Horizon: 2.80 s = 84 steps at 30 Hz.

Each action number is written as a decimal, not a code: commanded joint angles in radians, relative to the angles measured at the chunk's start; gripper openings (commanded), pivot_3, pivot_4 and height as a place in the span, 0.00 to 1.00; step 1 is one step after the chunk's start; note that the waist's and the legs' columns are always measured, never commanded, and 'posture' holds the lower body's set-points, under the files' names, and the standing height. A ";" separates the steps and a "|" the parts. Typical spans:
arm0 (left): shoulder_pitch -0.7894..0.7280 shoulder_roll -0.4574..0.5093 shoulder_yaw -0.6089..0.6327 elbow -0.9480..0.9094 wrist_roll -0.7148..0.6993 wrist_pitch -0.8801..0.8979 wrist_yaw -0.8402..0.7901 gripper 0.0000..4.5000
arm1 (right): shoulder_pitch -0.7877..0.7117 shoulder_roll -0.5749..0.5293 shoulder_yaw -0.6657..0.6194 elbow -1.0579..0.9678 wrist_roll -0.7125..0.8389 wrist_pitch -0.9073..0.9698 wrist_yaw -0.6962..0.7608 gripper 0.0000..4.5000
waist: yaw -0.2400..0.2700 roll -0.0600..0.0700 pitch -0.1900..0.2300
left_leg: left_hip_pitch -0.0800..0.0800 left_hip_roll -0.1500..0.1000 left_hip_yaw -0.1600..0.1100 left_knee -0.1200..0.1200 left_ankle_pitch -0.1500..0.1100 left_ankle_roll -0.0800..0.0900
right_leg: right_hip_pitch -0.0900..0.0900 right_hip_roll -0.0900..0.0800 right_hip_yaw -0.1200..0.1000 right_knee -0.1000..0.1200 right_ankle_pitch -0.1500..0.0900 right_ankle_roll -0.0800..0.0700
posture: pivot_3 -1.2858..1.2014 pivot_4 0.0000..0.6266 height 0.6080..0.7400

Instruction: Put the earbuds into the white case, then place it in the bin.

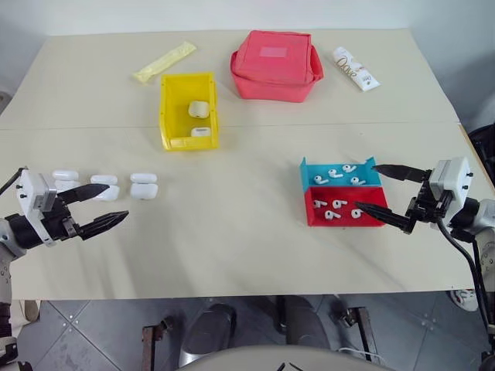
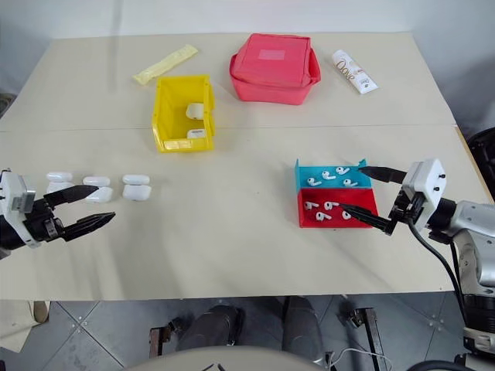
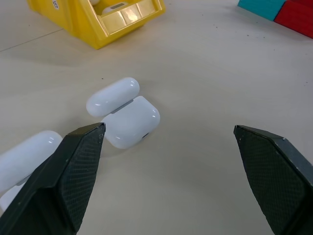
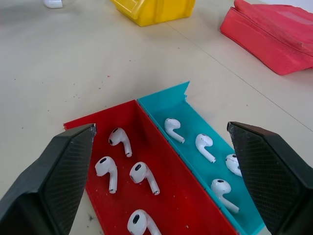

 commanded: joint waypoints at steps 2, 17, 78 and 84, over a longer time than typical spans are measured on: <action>0.002 0.003 0.044 -0.055 -0.012 -0.019 0.034 0.99 | -0.018 -0.015 -0.023 -0.019 0.012 -0.005 -0.002 1.00 | 0.001 0.000 0.000 | 0.000 0.000 0.001 0.000 0.000 0.000 | 0.000 0.000 0.000 0.000 0.000 0.000 | 0.52 0.24 1.00; 0.452 -0.017 0.344 -0.285 -0.050 0.125 0.070 0.99 | -0.181 0.015 0.065 0.087 0.018 0.005 0.066 1.00 | -0.003 0.000 0.000 | 0.000 0.010 0.010 0.000 -0.006 -0.001 | -0.002 0.004 0.005 -0.003 0.002 -0.004 | 0.52 0.24 1.00; -0.579 0.001 -0.297 -0.242 -0.902 1.369 1.890 0.99 | -0.336 0.117 0.175 0.220 -0.030 -0.057 0.182 1.00 | -0.001 -0.006 -0.003 | 0.001 0.020 0.025 0.004 -0.007 -0.009 | -0.013 0.025 0.024 0.007 0.009 -0.009 | 0.52 0.24 1.00; -0.627 -0.022 -0.337 -0.157 -0.927 1.369 1.950 0.99 | -0.321 0.117 0.175 0.203 -0.028 -0.050 0.172 1.00 | 0.000 -0.007 -0.003 | 0.002 0.020 0.025 0.004 -0.007 -0.009 | -0.013 0.026 0.024 0.007 0.009 -0.009 | 0.52 0.24 1.00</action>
